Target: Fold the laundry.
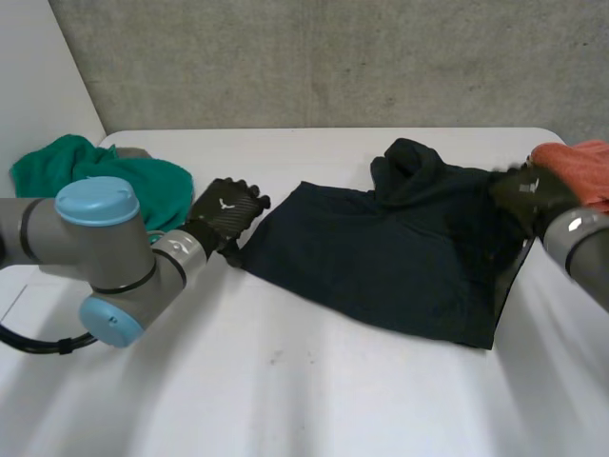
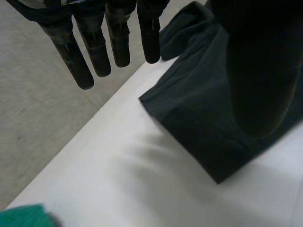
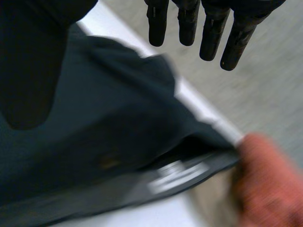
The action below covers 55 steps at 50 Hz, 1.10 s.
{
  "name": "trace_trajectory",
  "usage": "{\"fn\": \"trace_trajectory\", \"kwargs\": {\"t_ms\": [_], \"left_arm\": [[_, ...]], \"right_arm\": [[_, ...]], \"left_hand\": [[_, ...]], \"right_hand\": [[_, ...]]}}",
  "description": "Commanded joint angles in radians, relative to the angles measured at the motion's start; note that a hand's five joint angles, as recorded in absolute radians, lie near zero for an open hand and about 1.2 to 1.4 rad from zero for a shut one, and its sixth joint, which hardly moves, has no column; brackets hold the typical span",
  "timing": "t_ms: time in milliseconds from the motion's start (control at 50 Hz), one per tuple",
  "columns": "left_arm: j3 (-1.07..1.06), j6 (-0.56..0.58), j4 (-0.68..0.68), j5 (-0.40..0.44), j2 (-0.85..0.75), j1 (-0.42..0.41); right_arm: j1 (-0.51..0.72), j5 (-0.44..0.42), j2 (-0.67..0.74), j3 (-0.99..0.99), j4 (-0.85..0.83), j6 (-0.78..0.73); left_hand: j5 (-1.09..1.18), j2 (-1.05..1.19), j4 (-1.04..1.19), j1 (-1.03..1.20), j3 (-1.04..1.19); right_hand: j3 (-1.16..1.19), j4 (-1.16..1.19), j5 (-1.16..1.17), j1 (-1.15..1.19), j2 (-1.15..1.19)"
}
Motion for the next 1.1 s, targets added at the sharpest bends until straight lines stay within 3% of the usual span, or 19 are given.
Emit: {"fn": "trace_trajectory", "kwargs": {"t_ms": [20, 180, 300, 380, 400, 440, 580, 860, 1100], "left_arm": [[0.117, 0.001, -0.033, 0.061, -0.108, 0.001], [0.203, 0.001, -0.112, 0.069, -0.169, -0.001], [0.218, 0.001, -0.118, 0.069, -0.177, -0.002], [0.218, 0.001, -0.121, 0.069, -0.174, -0.011], [0.217, 0.001, -0.122, 0.066, -0.171, -0.015], [0.214, 0.001, -0.125, 0.066, -0.17, -0.015], [0.168, 0.004, -0.15, 0.064, -0.127, -0.028], [0.123, -0.001, -0.15, 0.036, -0.1, -0.027], [0.16, -0.005, -0.132, 0.015, -0.143, -0.035]], "right_arm": [[0.054, -0.004, -0.052, 0.188, 0.067, 0.163], [0.129, 0.043, -0.032, 0.312, -0.169, 0.181], [0.146, 0.106, 0.034, 0.311, -0.203, 0.172], [0.169, 0.132, 0.06, 0.305, -0.226, 0.169], [0.171, 0.141, 0.063, 0.301, -0.246, 0.169], [0.169, 0.145, 0.063, 0.303, -0.267, 0.167], [0.164, 0.145, 0.053, 0.309, -0.298, 0.134], [0.237, 0.149, -0.134, 0.289, -0.283, 0.131], [0.243, 0.151, -0.185, 0.283, -0.226, 0.131]], "left_hand": [[0.139, 0.146, 0.144, 0.144, 0.146], [0.251, 0.258, 0.256, 0.255, 0.258], [0.324, 0.331, 0.329, 0.329, 0.332], [0.38, 0.387, 0.385, 0.384, 0.387], [0.38, 0.387, 0.385, 0.385, 0.387], [0.368, 0.376, 0.374, 0.373, 0.376], [0.139, 0.147, 0.145, 0.144, 0.147], [0.154, 0.161, 0.159, 0.158, 0.161], [0.26, 0.267, 0.265, 0.264, 0.267]], "right_hand": [[0.001, -0.02, -0.029, 0.014, -0.005], [0.163, 0.141, 0.132, 0.175, 0.156], [0.31, 0.289, 0.28, 0.323, 0.303], [0.635, 0.613, 0.605, 0.648, 0.628], [0.9, 0.879, 0.87, 0.913, 0.893], [1.174, 1.153, 1.144, 1.187, 1.168], [1.184, 1.162, 1.154, 1.197, 1.177], [1.184, 1.162, 1.154, 1.197, 1.177], [1.184, 1.162, 1.154, 1.197, 1.177]]}}
